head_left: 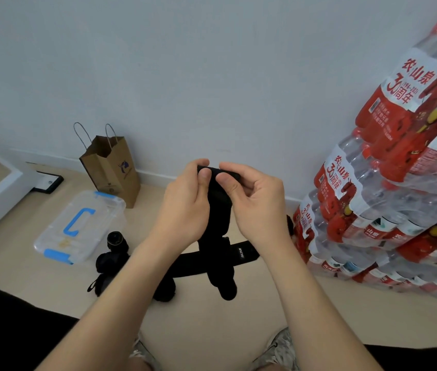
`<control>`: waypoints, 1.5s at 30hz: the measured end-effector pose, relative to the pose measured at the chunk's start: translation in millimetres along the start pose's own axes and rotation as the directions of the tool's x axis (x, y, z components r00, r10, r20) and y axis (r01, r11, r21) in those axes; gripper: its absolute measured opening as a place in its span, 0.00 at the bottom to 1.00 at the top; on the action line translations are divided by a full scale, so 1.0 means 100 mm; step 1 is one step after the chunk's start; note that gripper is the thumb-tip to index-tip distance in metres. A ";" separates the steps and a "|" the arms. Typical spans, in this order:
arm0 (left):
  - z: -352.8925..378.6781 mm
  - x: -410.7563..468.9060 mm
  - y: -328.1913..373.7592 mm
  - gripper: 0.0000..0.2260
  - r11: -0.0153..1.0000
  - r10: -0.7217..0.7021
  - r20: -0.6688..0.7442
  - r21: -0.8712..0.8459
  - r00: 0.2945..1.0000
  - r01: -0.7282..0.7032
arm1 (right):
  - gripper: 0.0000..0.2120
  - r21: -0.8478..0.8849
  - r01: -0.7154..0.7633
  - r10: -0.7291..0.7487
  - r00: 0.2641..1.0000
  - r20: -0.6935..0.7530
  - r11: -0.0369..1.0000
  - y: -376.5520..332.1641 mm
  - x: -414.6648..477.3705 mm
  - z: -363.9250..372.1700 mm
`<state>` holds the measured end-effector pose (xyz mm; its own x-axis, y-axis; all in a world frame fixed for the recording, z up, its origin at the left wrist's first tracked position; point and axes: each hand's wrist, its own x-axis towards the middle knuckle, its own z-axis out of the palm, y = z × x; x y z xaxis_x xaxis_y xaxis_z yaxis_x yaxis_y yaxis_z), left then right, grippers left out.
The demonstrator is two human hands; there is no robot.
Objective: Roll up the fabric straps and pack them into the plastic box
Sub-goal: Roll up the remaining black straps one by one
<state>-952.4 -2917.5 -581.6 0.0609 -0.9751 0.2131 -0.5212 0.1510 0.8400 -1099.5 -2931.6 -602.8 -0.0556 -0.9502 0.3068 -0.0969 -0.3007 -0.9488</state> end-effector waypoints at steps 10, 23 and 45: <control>-0.11 -0.01 0.04 0.11 0.963 0.076 0.077 -0.265 0.994 -0.053 | 0.09 0.058 -0.005 0.001 0.998 0.070 0.998 -0.08 0.04 -0.08; -0.04 -0.02 0.07 0.17 0.985 0.020 0.011 -0.169 1.000 -0.018 | 0.13 -0.012 -0.088 0.089 0.989 0.120 0.996 -0.10 -0.08 0.07; -0.21 0.03 0.00 0.13 0.976 0.120 0.123 -0.194 0.985 -0.095 | 0.08 -0.051 -0.028 0.038 0.980 0.193 0.998 -0.14 -0.02 -0.07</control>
<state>-934.4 -2917.2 -570.5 -0.1071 -0.9624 0.2494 -0.3492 0.2713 0.8969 -1105.3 -2924.7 -589.3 0.1340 -0.9588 0.2504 -0.1454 -0.2689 -0.9521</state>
